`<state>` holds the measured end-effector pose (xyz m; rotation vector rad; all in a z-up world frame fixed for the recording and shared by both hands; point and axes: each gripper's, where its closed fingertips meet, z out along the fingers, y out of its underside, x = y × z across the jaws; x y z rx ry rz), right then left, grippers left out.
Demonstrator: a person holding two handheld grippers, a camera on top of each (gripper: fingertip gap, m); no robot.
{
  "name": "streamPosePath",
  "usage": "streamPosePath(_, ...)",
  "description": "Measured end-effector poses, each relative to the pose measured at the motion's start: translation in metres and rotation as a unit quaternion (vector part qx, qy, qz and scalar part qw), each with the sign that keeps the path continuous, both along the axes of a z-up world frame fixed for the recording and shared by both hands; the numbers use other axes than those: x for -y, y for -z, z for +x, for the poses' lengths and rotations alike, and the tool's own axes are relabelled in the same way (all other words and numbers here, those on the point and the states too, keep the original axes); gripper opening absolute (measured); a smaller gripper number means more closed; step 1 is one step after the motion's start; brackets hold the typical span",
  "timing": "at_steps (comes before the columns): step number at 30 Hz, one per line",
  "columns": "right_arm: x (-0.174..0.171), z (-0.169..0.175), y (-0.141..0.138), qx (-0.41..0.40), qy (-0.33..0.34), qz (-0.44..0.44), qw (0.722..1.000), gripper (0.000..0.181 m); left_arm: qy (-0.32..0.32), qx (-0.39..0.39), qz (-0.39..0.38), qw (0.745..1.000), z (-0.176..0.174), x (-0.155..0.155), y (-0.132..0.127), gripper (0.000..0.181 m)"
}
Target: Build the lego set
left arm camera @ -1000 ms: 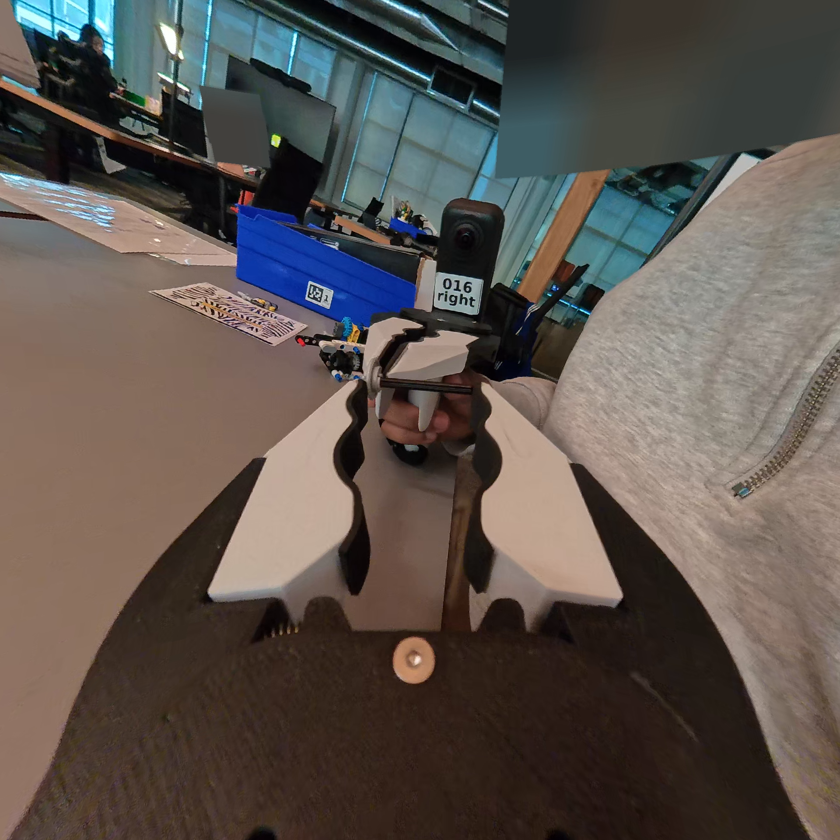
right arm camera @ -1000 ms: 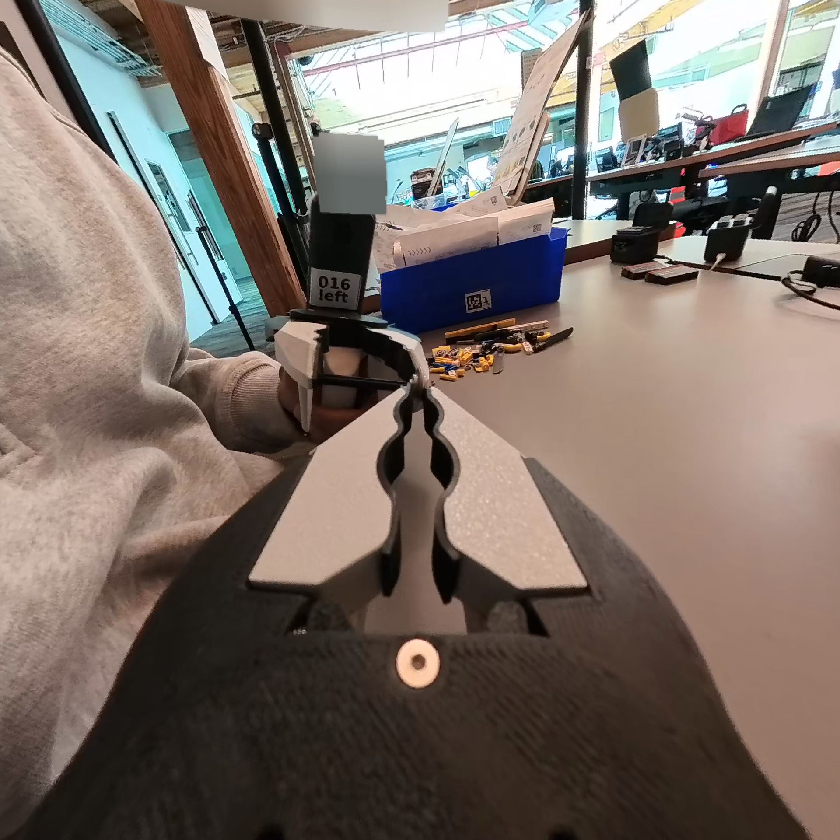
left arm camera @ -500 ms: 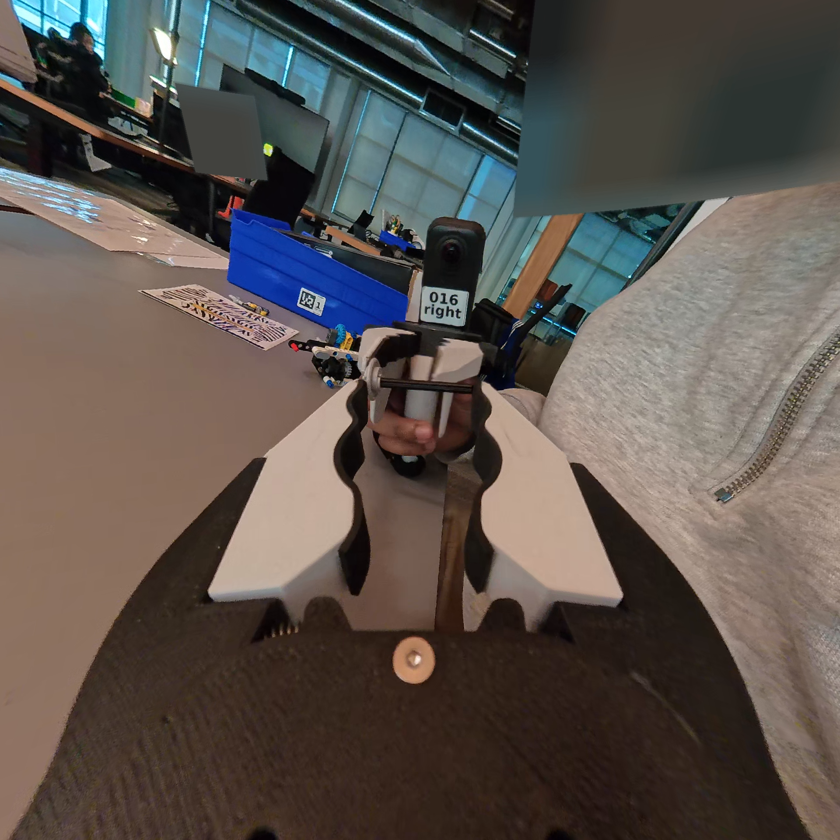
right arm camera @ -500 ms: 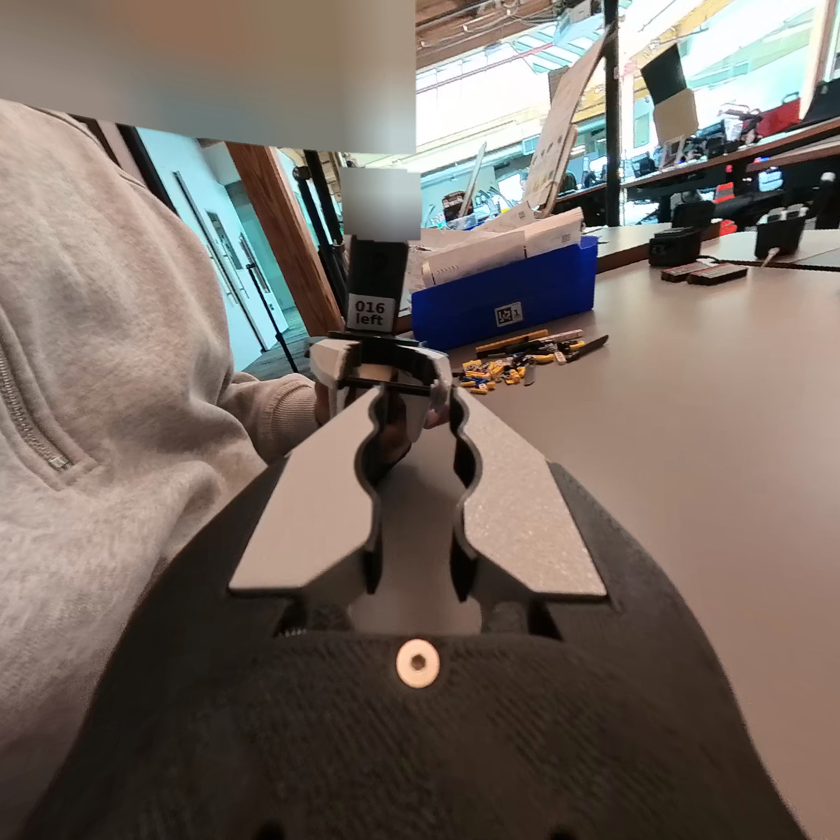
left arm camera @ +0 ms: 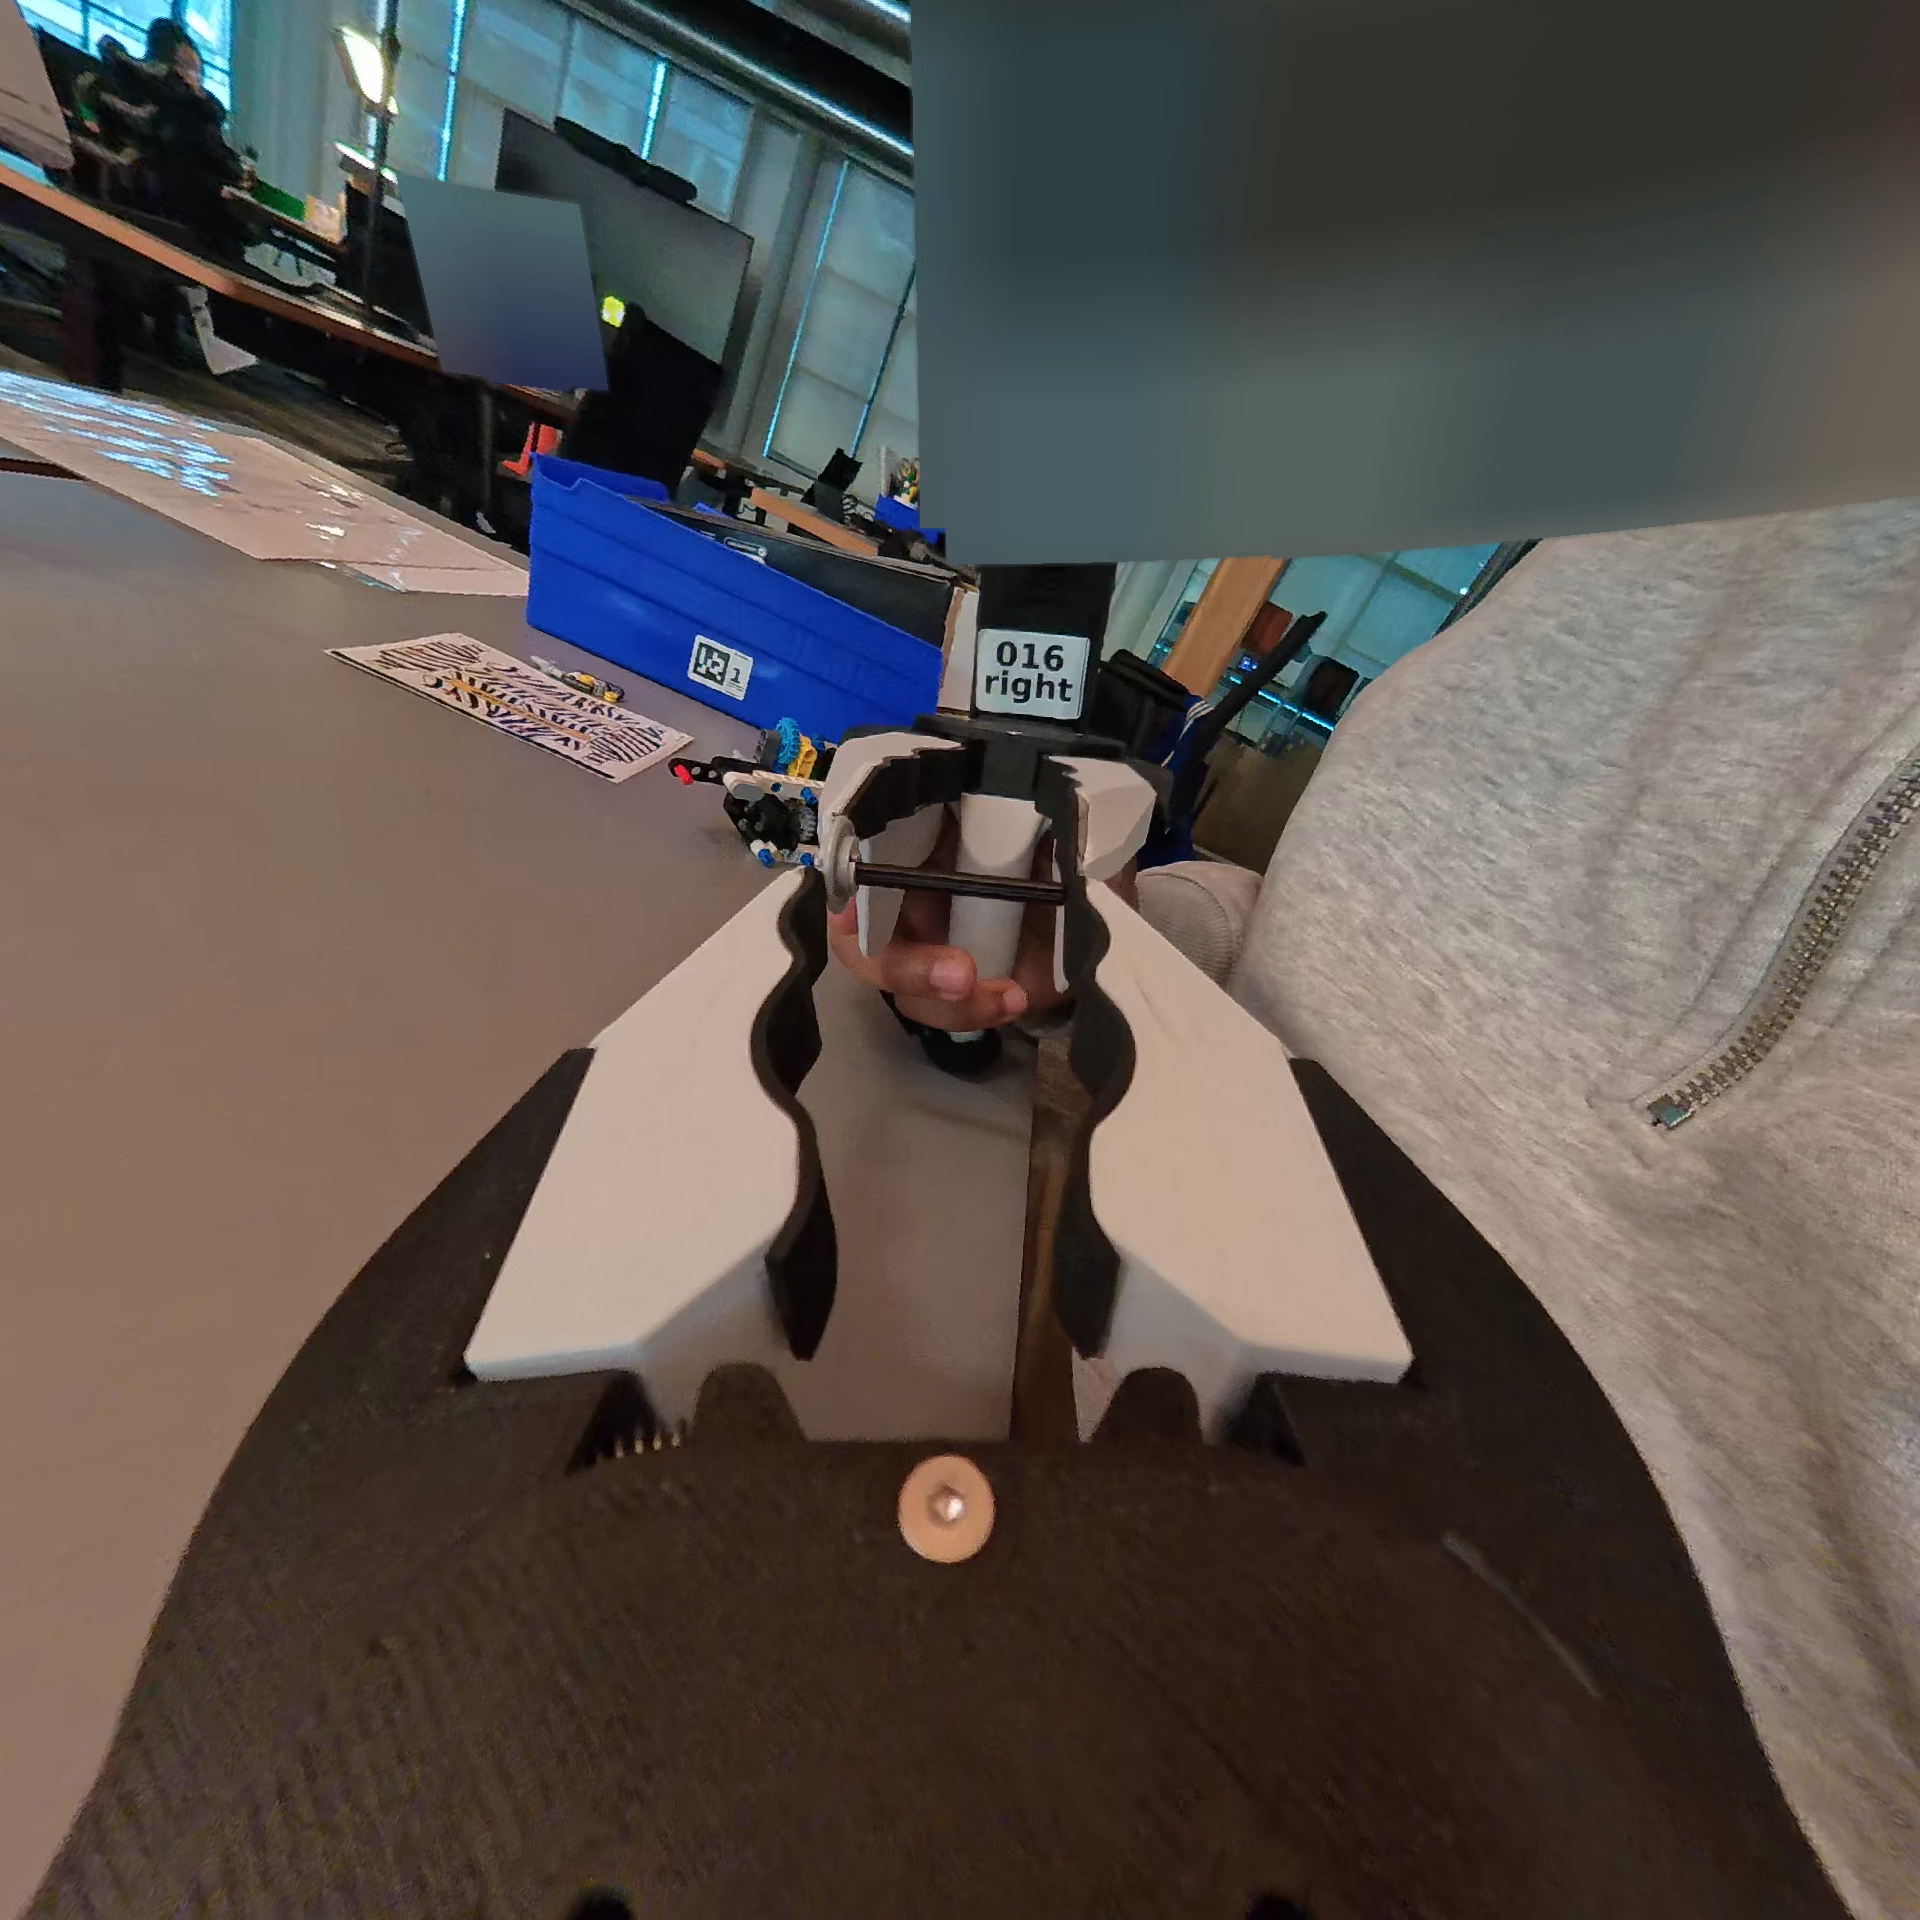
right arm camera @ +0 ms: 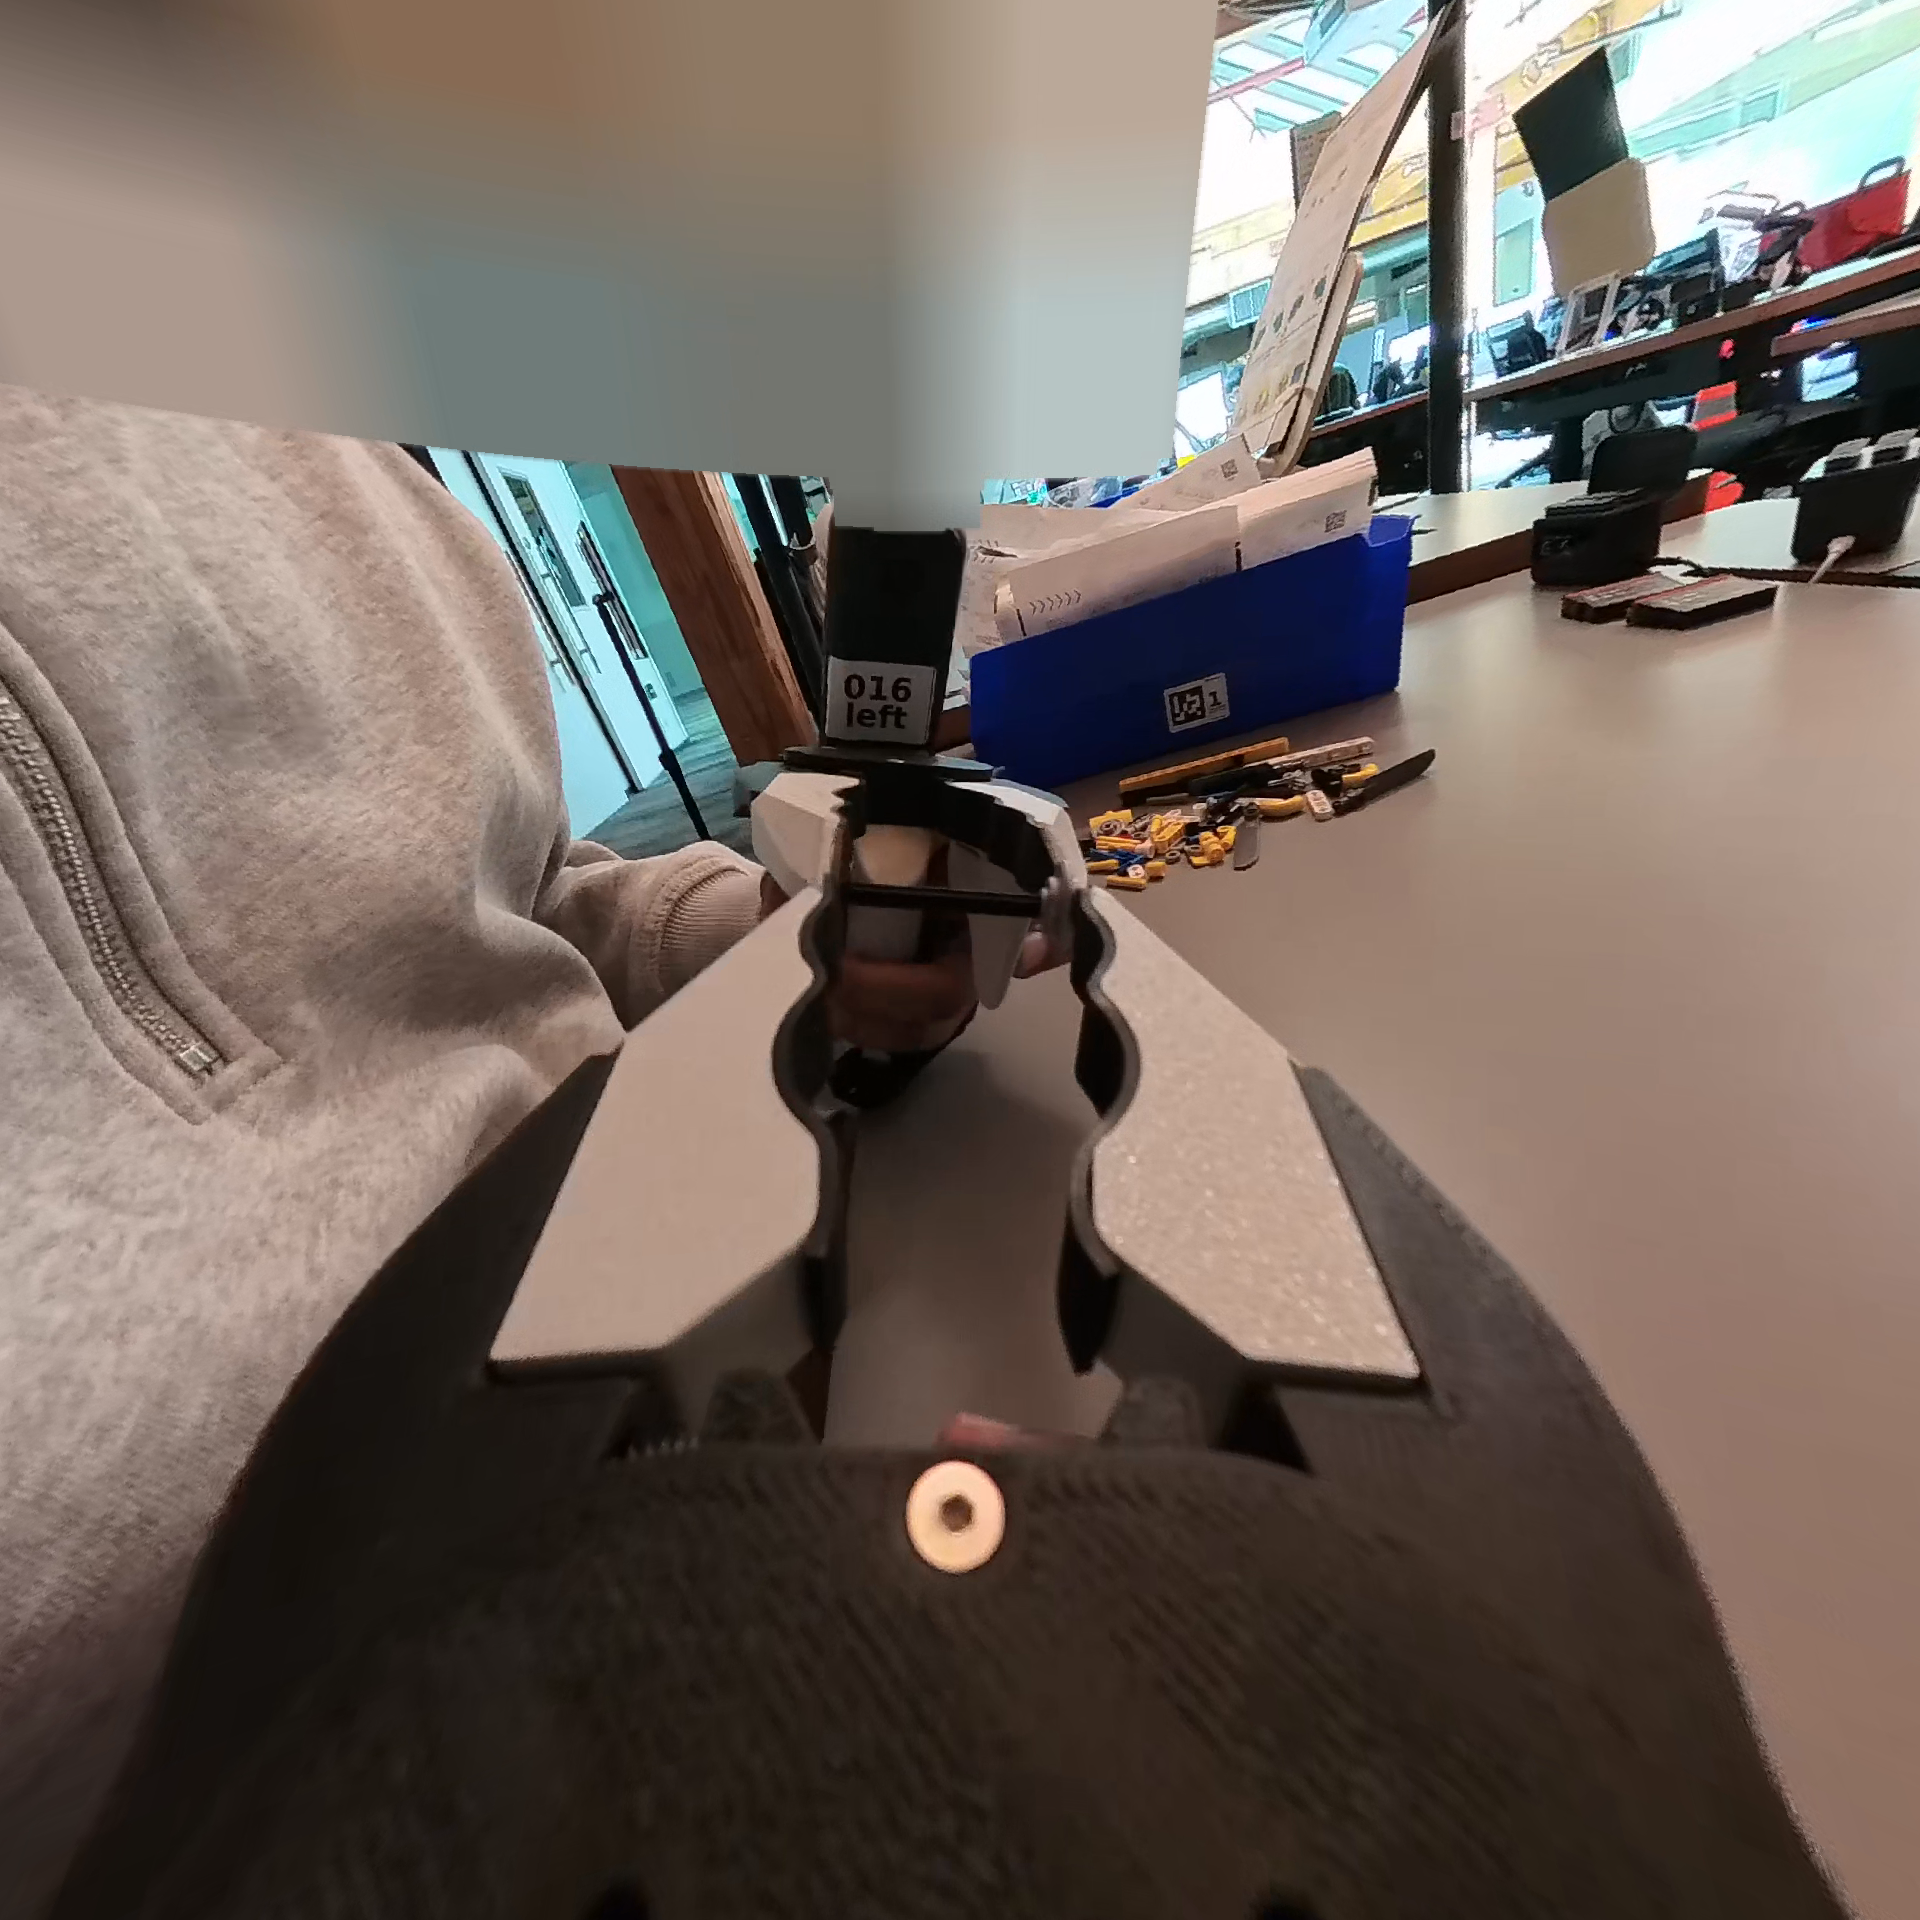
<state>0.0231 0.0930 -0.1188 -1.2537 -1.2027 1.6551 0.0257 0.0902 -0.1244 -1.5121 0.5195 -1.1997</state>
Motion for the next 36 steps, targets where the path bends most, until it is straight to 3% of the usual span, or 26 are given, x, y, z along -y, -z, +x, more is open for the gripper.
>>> streamPosePath(9, -0.003, 0.0, -0.001, -0.001, 0.004, -0.014, 1.0, 0.029, 0.006, 0.001, 0.006, 1.0, 0.001, 0.004, -0.001, 0.044)
streamPosePath(15, -0.013, 0.0, 0.003, 0.008, 0.028, -0.026, 0.999, 0.003, 0.012, -0.005, 0.011, 1.0, 0.005, 0.007, -0.001, 0.044)
streamPosePath(24, -0.012, 0.0, 0.001, 0.001, 0.031, -0.017, 0.999, 0.001, 0.032, 0.004, 0.019, 0.999, 0.006, 0.014, -0.006, 0.054)
streamPosePath(36, -0.011, 0.0, 0.001, 0.0, 0.028, -0.017, 0.999, 0.001, 0.023, 0.01, 0.014, 1.0, 0.002, 0.011, -0.007, 0.043)
